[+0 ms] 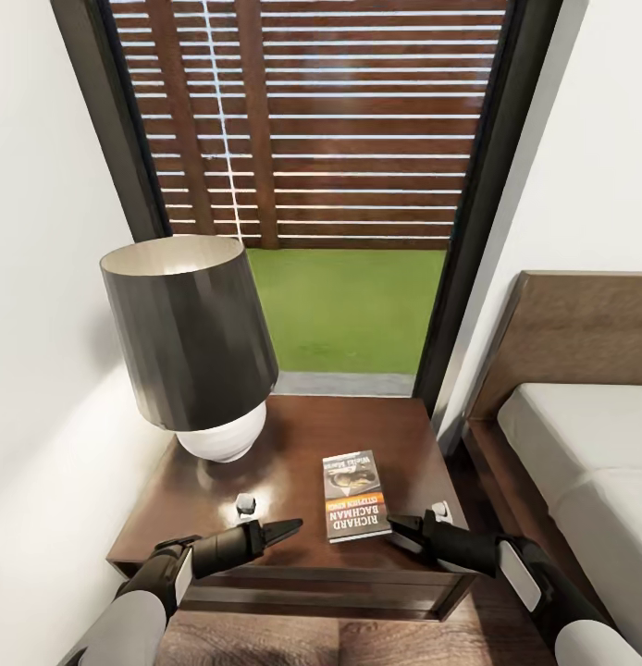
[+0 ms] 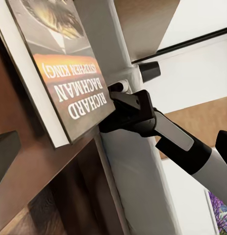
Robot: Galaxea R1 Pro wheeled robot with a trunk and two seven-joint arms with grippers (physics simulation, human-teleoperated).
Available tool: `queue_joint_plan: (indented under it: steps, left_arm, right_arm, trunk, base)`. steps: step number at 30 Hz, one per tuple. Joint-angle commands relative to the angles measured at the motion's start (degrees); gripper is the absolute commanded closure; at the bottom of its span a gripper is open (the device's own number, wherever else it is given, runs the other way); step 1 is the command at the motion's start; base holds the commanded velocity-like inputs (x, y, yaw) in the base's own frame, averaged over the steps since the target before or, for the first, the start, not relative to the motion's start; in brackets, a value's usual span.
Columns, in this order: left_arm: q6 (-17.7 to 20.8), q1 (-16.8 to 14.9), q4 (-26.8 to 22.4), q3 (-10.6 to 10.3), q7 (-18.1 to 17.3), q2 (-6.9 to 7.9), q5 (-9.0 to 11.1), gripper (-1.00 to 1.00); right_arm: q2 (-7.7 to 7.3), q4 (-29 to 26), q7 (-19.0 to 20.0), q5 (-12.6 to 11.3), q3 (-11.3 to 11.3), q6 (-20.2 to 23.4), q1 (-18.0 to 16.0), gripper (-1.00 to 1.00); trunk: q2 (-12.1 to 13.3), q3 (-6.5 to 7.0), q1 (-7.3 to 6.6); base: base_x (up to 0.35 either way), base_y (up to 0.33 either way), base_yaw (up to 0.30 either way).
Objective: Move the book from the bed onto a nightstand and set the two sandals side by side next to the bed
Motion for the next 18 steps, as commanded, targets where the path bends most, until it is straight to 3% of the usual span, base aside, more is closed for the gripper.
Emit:
queue_joint_plan:
  steps: [1,11,12,18]
  left_arm:
    - [0.61,-0.04,-0.11,0.45,-0.37,-0.07,-0.59,-1.00]
    - [0.61,-0.03,-0.11,0.45,-0.41,-0.07,-0.58,-1.00]
    - [0.61,-0.04,-0.11,0.45,-0.41,-0.07,-0.60,-1.00]
    - [0.61,-0.04,-0.11,0.53,-0.39,-0.07,-0.58,-1.00]
  right_arm:
    - [0.00,0.01,0.14,0.00,-0.09,0.24,-0.03,1.00]
    - [0.00,-0.08,0.17,0.00,-0.09,0.24,-0.03,1.00]
    - [0.00,-0.11,0.17,0.00,-0.09,0.24,-0.03,-1.00]
    - [0.00,-0.17,0.20,0.00,-0.09,0.24,-0.03,-1.00]
  trunk:
    - [-0.02,-0.05,-0.01]
    - [-0.02,-0.05,-0.01]
    - [-0.02,-0.05,-0.01]
    - [-0.02,-0.05,-0.01]
  base:
    - [0.000,0.000,0.000]
    - [0.000,0.000,0.000]
    - [0.000,0.000,0.000]
    - [0.000,0.000,0.000]
